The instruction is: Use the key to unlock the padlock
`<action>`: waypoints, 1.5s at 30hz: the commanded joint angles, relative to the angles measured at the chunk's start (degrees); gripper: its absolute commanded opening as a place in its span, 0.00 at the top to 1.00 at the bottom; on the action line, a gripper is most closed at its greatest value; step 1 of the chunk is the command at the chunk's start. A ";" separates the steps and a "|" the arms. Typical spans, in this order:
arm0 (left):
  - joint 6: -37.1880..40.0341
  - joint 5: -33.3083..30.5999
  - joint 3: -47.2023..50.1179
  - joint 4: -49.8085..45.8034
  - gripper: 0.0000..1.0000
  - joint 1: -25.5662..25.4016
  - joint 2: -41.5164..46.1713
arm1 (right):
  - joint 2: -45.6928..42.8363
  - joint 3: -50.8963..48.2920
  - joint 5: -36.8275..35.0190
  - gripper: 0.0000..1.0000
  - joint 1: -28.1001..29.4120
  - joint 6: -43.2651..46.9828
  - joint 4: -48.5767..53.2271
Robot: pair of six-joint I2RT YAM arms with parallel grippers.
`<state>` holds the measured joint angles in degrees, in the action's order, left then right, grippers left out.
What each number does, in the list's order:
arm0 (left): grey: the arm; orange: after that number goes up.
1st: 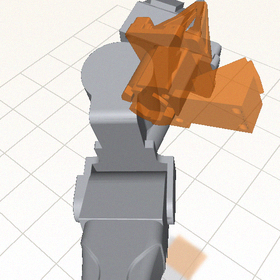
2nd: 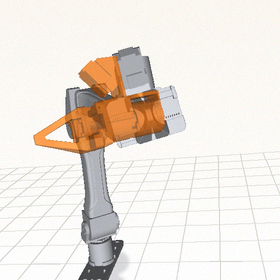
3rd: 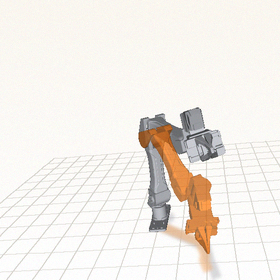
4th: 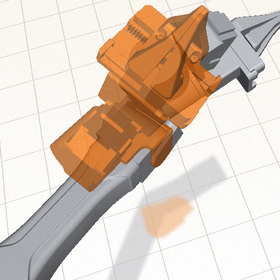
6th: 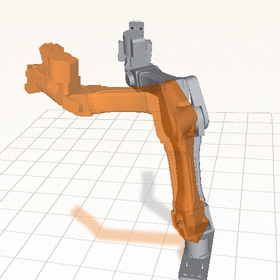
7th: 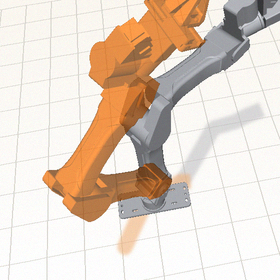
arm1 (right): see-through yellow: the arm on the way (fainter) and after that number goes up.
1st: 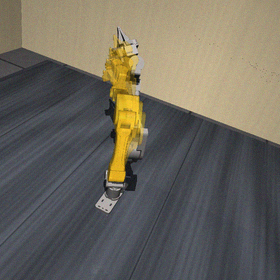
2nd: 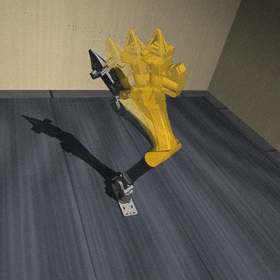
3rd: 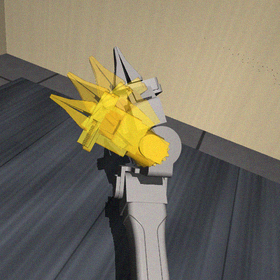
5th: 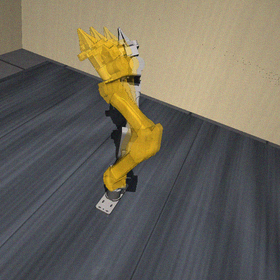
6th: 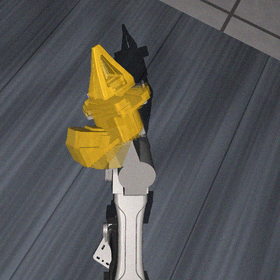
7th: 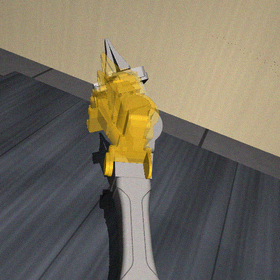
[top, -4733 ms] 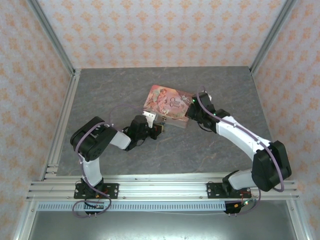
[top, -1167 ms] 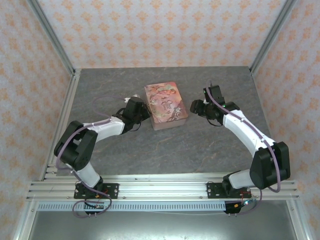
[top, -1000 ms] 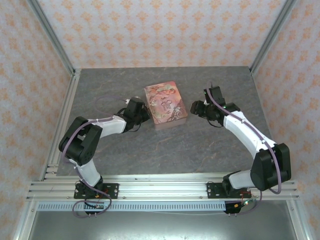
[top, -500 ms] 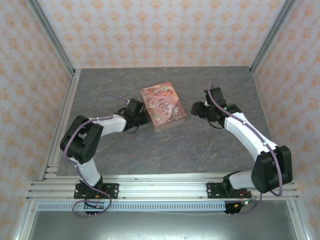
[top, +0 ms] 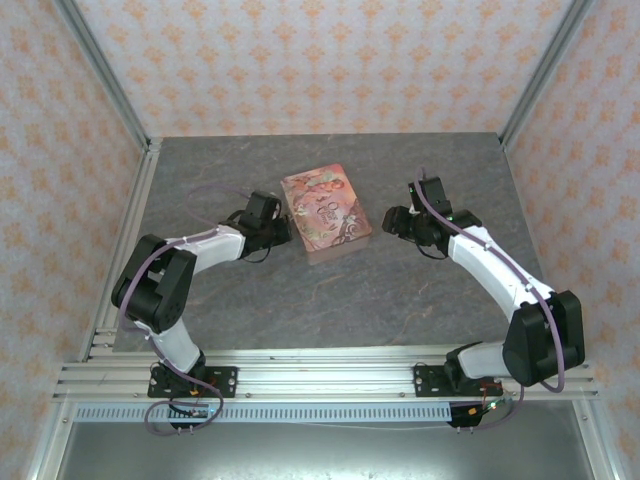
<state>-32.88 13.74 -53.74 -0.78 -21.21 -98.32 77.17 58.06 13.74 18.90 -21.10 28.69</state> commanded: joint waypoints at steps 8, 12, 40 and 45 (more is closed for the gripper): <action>-2.24 1.16 -1.89 0.65 1.00 1.41 0.23 | -1.57 -0.14 -1.41 0.44 -0.44 0.84 0.75; -2.28 -0.06 -2.15 -0.37 1.00 2.09 0.58 | -1.79 -0.14 -1.48 0.44 -0.37 0.91 0.93; -8.53 -4.98 12.08 -16.46 1.00 -16.51 31.85 | -4.62 -13.52 3.13 0.49 10.00 -6.76 -3.18; -15.33 -13.91 12.09 -8.06 1.00 -29.19 26.88 | -4.64 -14.38 2.97 0.50 10.37 -6.86 -2.23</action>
<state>-42.06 7.66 -41.60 -15.22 -46.59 -69.17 72.49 44.16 17.23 28.95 -27.00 26.70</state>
